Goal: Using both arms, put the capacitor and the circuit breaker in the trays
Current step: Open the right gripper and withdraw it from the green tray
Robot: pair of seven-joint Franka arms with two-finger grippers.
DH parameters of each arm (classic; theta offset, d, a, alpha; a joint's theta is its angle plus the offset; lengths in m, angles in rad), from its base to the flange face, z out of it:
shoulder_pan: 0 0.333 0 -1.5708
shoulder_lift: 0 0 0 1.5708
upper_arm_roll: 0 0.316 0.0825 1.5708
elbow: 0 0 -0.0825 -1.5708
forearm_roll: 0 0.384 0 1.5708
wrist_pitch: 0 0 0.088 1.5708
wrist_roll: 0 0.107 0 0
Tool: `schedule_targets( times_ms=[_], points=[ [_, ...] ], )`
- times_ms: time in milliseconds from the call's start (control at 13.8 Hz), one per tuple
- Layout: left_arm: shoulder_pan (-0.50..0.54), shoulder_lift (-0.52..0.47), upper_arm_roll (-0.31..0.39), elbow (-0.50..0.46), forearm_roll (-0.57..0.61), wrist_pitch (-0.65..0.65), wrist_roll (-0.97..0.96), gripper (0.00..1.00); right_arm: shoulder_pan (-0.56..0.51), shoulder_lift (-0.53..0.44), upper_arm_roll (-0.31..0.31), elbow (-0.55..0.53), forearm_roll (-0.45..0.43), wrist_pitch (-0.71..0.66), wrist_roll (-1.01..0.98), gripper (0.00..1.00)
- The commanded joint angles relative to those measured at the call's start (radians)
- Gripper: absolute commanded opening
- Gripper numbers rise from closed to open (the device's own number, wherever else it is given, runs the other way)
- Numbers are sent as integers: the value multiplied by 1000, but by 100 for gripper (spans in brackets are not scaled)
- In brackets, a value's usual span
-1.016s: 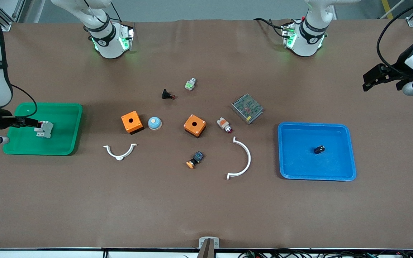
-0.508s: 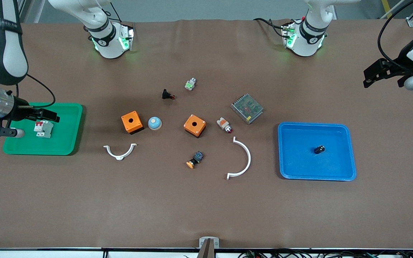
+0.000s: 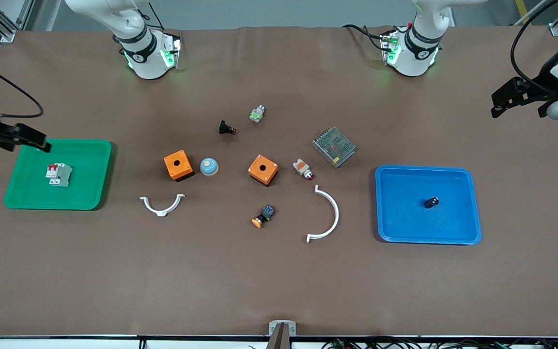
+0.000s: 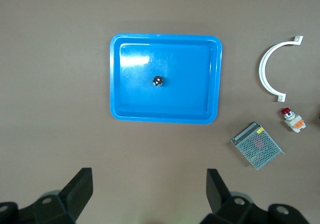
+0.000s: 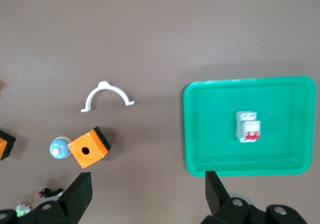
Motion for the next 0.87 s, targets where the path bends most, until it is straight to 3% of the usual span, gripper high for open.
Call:
schedule_targets(
  times_ms=[0,798],
  points=[
    [16,2,-16,14,0,-9,17,100,7,37,-11,122,-25,-48,12,100],
    [20,13,-19,14,2,15,17,100,10,29,-5,169,-10,-76,12,100]
  ],
)
